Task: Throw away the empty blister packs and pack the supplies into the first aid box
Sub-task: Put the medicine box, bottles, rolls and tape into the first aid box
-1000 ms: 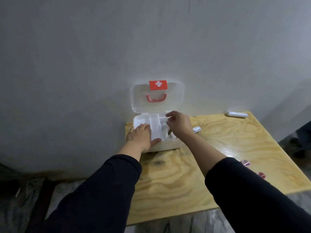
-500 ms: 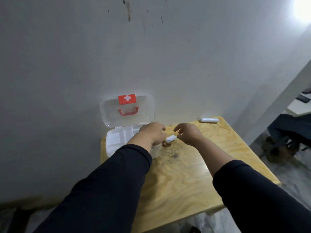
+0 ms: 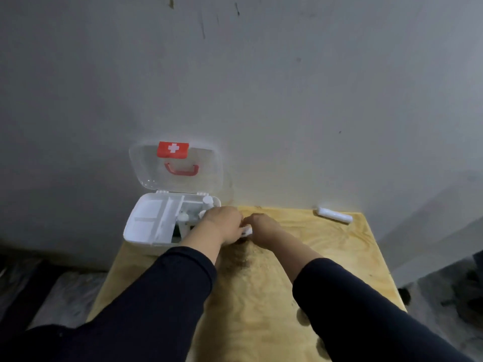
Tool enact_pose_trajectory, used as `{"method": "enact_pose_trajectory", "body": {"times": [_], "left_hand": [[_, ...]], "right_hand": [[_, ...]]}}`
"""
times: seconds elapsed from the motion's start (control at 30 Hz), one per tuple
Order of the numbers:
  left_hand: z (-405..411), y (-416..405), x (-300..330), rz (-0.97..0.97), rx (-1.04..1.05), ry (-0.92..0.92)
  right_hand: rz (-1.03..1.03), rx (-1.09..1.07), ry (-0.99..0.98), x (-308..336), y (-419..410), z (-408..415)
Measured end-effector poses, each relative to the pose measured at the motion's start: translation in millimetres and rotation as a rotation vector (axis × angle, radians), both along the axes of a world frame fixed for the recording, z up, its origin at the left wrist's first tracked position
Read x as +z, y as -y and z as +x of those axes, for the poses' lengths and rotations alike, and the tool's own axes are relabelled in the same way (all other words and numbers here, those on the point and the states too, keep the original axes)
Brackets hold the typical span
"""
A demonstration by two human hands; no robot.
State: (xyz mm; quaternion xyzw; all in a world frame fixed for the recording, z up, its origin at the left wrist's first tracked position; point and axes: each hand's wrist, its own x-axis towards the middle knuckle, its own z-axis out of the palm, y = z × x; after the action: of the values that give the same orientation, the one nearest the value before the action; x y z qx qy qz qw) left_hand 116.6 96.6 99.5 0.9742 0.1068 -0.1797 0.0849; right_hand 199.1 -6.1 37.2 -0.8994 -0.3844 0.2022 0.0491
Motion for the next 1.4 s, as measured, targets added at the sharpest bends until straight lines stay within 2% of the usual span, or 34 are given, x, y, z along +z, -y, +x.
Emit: {"method": "enact_pose_trajectory", "body": {"times": [0.23,0.33,0.43,0.57,0.7,0.97,1.07,1.13,1.27,1.33,1.4], "left_hand": [[2,14,-21,0.009,0.092,-0.009],[11,22,-26,0.056,0.097,-0.015],[27,38,-32,-0.009,0.096,-0.036],[55,62,-38,-0.099,0.094,-0.045],[84,83,-44,-0.152,0.048,-0.024],[109,94,-67,-0.206,0.048,-0.044],[112,92,-70,-0.209,0.076,-0.055],[112,89,-69,-0.213,0.097,-0.061],[112,86,-59,-0.185,0.082,-0.039],[111,83,-49,-0.172,0.071,-0.022],[108,79,-40,-0.151,0.059,-0.004]], "right_hand": [[0.082,0.101,0.082,-41,12,10],[0.145,0.026,0.033,-43,31,23],[0.183,-0.086,0.048,-31,62,56],[0.128,-0.171,0.137,-11,112,103],[0.125,-0.334,0.139,-4,149,140],[-0.035,-0.404,0.158,-27,163,161],[-0.024,-0.413,0.157,-29,162,160],[0.076,-0.492,0.069,-26,158,158],[0.466,-0.745,-0.309,-8,149,146],[0.584,-0.785,-0.475,5,146,138],[0.651,-0.797,-0.552,20,141,130]]}}
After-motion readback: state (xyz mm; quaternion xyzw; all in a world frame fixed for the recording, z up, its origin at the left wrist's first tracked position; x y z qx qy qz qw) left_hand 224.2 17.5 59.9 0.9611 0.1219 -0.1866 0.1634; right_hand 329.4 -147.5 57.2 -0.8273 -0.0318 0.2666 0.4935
